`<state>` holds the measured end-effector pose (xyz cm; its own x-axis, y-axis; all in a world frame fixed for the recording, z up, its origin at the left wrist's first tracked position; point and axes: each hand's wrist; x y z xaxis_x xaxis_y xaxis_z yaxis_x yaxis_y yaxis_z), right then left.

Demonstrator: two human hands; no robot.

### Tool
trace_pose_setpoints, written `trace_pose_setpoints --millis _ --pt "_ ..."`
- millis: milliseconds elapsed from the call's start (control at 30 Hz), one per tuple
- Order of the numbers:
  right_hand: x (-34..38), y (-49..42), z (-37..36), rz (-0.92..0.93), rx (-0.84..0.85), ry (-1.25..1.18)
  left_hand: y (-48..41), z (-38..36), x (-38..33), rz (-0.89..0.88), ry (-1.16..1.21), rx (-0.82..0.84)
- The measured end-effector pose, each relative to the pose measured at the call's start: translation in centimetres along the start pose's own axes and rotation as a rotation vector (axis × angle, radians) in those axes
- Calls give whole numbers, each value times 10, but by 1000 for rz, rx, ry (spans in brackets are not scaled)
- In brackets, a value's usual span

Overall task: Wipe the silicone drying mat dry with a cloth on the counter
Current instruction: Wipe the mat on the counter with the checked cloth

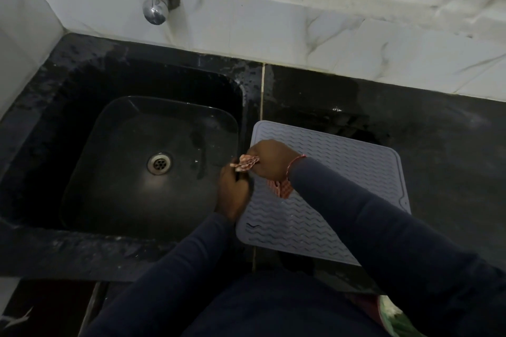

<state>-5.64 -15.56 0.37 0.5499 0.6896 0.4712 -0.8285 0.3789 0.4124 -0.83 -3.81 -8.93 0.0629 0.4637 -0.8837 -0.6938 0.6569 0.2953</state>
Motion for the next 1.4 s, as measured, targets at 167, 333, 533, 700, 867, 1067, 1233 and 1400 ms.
trace_pose_setpoints --millis 167,333,533,700,867,1067,1233,1400 --pt "-14 1 24 22 123 -201 12 2 2 23 -104 38" --pt "-33 -33 36 -133 -255 -234 20 2 -5 72 -101 -55" --pt "-24 -23 -3 -172 -335 -279 17 3 -8 111 -54 -59" --pt "-15 -3 -11 -121 -208 -209 16 3 -9 64 -74 -65" --pt "-16 -7 25 -116 -194 -520 19 3 -11 70 -113 -42" --pt "-29 -35 10 -351 -555 -502 18 4 -8 70 -78 -29" --pt "-14 -33 -7 -198 -426 -383 17 5 -10 87 -94 8" --pt "-34 -23 18 -273 -479 -483 16 4 -7 79 -84 9"
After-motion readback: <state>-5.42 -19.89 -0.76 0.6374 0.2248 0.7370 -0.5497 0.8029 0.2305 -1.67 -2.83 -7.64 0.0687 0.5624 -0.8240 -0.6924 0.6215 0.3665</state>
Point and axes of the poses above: each hand's wrist, its own y-axis away from the middle knuckle, its own z-axis out of the back of the hand, x = y × z, and after that the axes turned 10 degrees about -y, right-handed
